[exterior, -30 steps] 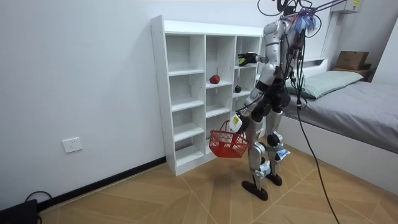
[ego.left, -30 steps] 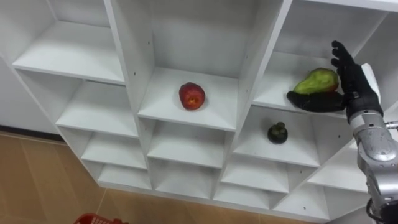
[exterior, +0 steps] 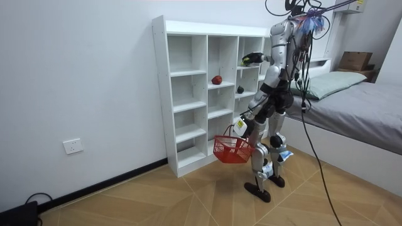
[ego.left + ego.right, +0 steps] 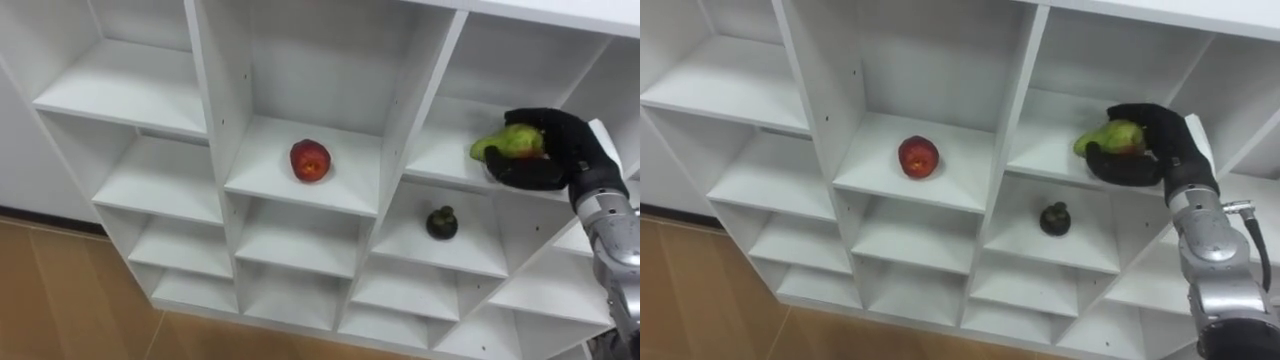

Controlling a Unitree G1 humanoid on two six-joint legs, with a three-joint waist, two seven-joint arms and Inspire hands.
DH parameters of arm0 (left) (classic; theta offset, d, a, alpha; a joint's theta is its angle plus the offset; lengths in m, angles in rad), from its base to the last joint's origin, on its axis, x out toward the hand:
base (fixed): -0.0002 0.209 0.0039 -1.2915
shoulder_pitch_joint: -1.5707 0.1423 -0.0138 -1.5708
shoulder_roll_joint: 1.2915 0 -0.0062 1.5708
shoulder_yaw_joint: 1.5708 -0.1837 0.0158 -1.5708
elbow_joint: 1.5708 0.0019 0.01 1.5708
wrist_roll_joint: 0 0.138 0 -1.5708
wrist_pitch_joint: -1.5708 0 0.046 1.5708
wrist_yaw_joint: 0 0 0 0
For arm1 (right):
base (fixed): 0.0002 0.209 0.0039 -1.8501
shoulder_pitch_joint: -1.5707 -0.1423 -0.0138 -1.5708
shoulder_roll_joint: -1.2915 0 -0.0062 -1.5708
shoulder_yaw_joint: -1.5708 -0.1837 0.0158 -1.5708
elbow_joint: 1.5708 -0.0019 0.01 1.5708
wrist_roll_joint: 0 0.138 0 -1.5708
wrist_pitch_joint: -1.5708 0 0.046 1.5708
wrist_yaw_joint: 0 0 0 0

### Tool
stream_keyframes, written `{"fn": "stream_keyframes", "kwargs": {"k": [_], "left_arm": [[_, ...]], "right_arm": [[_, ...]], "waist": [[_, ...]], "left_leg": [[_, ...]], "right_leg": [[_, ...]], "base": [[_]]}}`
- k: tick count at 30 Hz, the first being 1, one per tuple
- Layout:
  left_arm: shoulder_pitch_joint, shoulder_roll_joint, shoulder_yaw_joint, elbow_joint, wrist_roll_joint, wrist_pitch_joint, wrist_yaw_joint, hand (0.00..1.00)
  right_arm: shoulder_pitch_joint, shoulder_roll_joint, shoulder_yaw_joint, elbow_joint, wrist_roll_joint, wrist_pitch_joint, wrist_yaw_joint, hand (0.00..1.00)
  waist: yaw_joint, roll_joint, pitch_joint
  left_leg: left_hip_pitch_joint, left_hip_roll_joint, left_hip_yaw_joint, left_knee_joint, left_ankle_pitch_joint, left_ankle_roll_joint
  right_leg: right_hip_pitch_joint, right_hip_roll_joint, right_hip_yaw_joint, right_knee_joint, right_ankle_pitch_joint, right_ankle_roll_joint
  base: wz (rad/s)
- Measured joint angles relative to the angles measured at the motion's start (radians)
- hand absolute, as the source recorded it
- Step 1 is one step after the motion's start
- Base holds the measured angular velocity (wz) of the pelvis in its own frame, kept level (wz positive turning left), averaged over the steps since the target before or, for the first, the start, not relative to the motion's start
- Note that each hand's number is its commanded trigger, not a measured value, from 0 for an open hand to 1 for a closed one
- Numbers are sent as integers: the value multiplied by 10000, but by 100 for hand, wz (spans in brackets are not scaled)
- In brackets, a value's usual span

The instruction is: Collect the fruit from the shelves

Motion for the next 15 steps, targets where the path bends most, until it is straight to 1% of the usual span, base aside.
{"fn": "stream_keyframes", "kwargs": {"k": [3, 6, 15], "left_arm": [[-4, 12, -5, 1, 1, 0, -2, 100], [-10, 20, -10, 1, 1, 0, -2, 100], [-55, 61, -39, 1, -4, -3, 0, 100]], "right_arm": [[-60, 0, -9, -2, -29, 57, 22, 100], [-85, 0, -6, -2, -73, 51, 99, 100], [-92, 1, 99, -182, -266, 122, 221, 100]], "waist": [[8, -34, -30], [11, -55, -44], [15, -53, -42]], "left_leg": [[19, -1, 4, -10, 0, 0], [30, -2, 4, -18, 0, 0], [24, -5, -10, -50, 0, 0]], "right_leg": [[-2, 1, -6, -2, 0, 0], [-2, 1, -7, -2, 0, 0], [-52, 1, 22, -2, 0, 0]], "base": [[0], [0], [0]]}}
